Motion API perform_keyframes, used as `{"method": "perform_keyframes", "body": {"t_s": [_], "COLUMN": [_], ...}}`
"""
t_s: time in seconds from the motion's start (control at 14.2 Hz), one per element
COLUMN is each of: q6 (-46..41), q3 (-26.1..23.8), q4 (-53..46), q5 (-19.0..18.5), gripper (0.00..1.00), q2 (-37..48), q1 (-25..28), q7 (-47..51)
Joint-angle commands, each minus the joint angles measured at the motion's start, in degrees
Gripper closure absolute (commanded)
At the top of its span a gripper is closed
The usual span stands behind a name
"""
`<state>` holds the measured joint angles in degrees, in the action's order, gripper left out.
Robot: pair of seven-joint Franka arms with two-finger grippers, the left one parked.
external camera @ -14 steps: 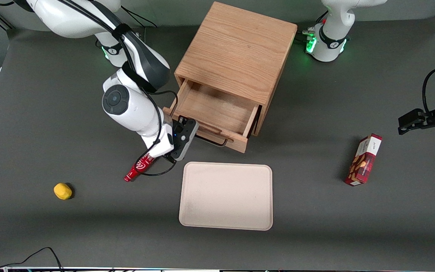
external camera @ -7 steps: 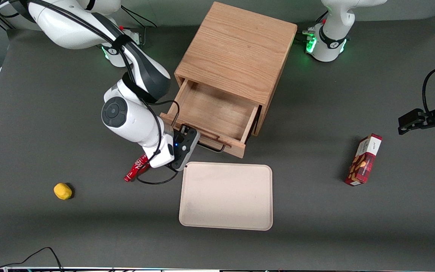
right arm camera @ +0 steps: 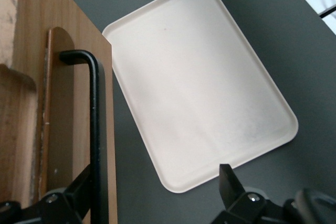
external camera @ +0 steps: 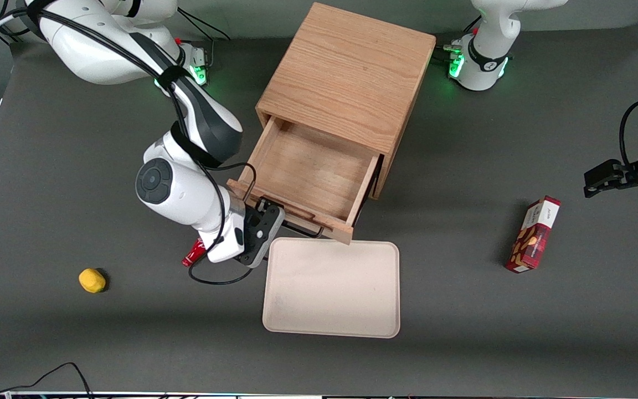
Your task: Open upper drawer
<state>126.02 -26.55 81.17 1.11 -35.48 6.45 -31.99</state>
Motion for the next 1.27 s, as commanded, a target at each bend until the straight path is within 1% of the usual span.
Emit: {"method": "perform_keyframes", "body": {"t_s": [0.0, 0.14, 0.28, 0.63, 1.05, 1.2], "q6": [-0.33, -0.33, -0.33, -0.33, -0.69, -2.70], "q3": [0.44, 0.53, 2.36, 3.78, 3.52, 3.17], "q4": [-2.95, -4.00, -5.06, -6.38, -6.91, -7.43], "q5": [-1.73, -1.90, -2.25, -2.17, -1.47, -0.85], "gripper": [0.00, 0.00, 0.00, 0.00, 0.00, 0.00], "q2": [-2.13, -2.66, -3.19, -3.28, -3.55, -3.11], "q1": [0.23, 0.14, 0.23, 0.23, 0.23, 0.40], "q7": [-0.97, -0.97, -0.97, -1.84, -0.88, 1.30]}}
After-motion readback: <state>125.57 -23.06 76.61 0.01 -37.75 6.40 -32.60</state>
